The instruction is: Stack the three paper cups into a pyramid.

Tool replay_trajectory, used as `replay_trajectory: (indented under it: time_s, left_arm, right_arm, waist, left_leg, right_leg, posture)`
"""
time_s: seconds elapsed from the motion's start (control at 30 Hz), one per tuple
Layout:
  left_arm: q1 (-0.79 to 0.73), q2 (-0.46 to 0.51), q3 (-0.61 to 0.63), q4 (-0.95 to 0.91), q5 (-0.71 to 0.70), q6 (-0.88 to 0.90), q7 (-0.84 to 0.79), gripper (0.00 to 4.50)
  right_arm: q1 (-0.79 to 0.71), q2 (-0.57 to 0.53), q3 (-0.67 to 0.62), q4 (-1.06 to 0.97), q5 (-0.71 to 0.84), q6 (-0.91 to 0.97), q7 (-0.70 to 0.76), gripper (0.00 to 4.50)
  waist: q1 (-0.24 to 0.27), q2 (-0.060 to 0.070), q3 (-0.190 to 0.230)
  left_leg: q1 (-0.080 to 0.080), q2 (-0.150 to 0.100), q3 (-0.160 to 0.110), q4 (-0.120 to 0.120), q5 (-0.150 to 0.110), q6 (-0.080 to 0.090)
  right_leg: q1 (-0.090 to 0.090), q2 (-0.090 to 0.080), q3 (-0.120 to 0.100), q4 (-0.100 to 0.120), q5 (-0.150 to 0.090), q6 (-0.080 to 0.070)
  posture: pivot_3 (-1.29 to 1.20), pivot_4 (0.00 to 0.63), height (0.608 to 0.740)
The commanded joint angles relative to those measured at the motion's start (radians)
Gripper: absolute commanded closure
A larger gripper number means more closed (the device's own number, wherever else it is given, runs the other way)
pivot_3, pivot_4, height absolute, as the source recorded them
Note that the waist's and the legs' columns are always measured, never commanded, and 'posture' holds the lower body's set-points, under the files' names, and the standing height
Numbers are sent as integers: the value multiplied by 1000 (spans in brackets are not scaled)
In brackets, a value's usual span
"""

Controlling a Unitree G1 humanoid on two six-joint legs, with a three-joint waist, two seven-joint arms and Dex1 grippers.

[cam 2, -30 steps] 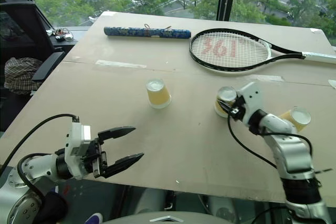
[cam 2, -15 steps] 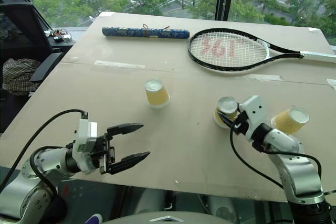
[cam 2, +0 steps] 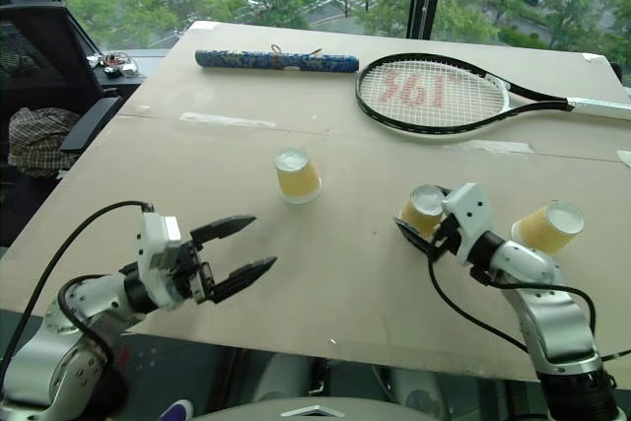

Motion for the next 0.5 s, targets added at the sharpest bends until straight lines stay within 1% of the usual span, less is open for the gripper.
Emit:
replay_trajectory:
  time_s: [0.03,0.1,0.2,0.3,0.5]
  left_arm:
    - [-59,10,10,42,36,22,57,0]
    - [-115,14,-11,76,56,46,80,0]
    - [-255,4,-54,176,98,82,121,0]
    - [-352,-3,-97,265,137,77,114,0]
    - [-553,-50,-204,478,213,32,66,0]
  right_arm:
    - [29,-38,-90,-95,110,-67,100,36]
    - [59,-62,-123,-120,137,-90,136,36]
    - [109,-96,-184,-175,200,-107,184,36]
    - [133,-113,-205,-208,237,-90,186,36]
    - [209,-124,-206,-255,216,-94,170,36]
  waist:
    - [0,0,0]
    - [-1,-1,0]
    - [4,-1,0]
    - [4,-1,0]
    - [5,-2,1]
  left_leg:
    - [0,0,0,0,0,0]
    - [0,0,0,0,0,0]
    - [0,0,0,0,0,0]
    - [1,0,0,0,0,0]
    - [0,0,0,0,0,0]
  right_leg:
    - [0,0,0,0,0,0]
    - [0,0,0,0,0,1]
    - [0,0,0,0,1,1]
    - [1,1,0,1,2,3]
    - [0,2,0,0,2,3]
  posture:
    - [0,150,740]
    - [0,150,740]
    - [0,150,740]
    - [0,150,740]
    - [0,150,740]
